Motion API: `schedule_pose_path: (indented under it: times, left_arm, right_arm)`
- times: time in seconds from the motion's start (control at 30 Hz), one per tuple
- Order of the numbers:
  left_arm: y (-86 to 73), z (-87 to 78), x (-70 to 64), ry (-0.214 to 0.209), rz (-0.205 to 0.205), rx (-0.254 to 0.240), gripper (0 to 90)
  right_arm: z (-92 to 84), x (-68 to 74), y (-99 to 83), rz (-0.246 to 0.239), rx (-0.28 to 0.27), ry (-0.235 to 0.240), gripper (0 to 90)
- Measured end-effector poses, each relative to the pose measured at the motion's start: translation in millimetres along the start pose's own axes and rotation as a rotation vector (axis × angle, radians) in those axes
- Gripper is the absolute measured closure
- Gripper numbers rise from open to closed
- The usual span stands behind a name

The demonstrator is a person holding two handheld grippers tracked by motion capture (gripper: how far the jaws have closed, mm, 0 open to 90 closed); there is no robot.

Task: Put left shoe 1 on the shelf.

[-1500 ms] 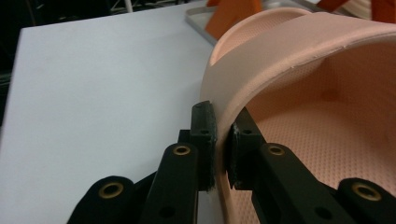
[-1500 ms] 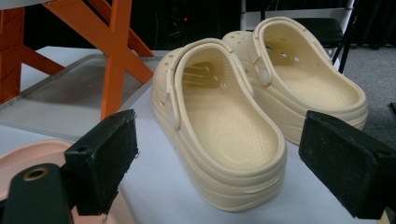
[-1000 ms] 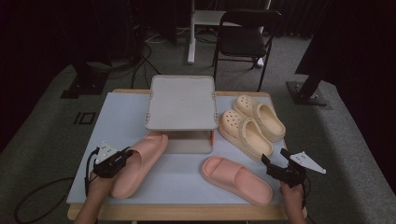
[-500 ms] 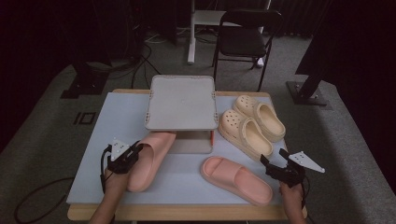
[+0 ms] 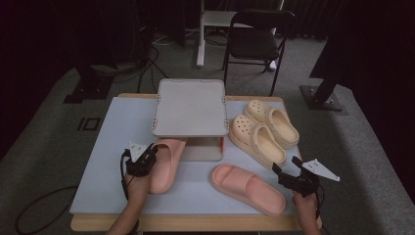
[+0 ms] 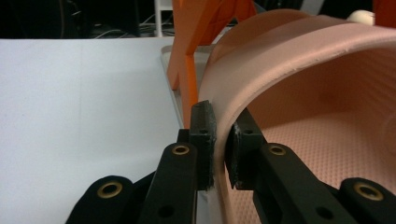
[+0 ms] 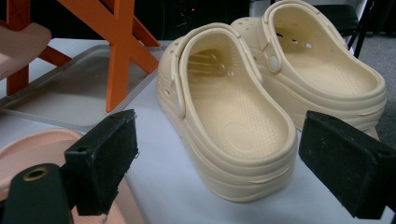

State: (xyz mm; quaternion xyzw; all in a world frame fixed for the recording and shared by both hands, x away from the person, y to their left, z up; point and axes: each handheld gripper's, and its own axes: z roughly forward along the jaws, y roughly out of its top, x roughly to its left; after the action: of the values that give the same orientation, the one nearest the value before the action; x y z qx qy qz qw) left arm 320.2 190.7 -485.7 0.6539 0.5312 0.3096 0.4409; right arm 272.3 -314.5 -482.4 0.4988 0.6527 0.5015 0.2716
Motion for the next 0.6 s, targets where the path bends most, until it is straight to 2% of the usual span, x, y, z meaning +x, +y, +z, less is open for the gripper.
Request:
schedule_pose_path:
  times: [0.13,0.27,0.33,0.43,0.6]
  left_arm:
    - [0.0,8.0,-9.8,0.049,-0.016,0.006,81.6]
    - [-0.1,16.8,-17.4,0.075,-0.014,0.019,79.6]
    - [-1.5,22.4,-19.8,0.089,-0.029,0.036,79.2]
    - [-4.2,27.8,-21.1,0.093,-0.030,0.051,78.1]
    - [-7.7,30.1,-25.3,0.076,-0.023,0.052,69.5]
  right_arm:
    - [-0.1,-0.7,-0.3,0.000,0.001,0.000,11.1]
    - [-1.1,-2.3,-0.9,0.002,-0.001,0.001,11.1]
    - [-1.2,-3.1,-1.2,0.002,0.000,0.000,11.1]
    - [-1.4,-3.5,-1.4,0.003,0.001,0.001,11.1]
    - [-1.2,-4.4,-2.2,0.006,0.004,0.002,11.1]
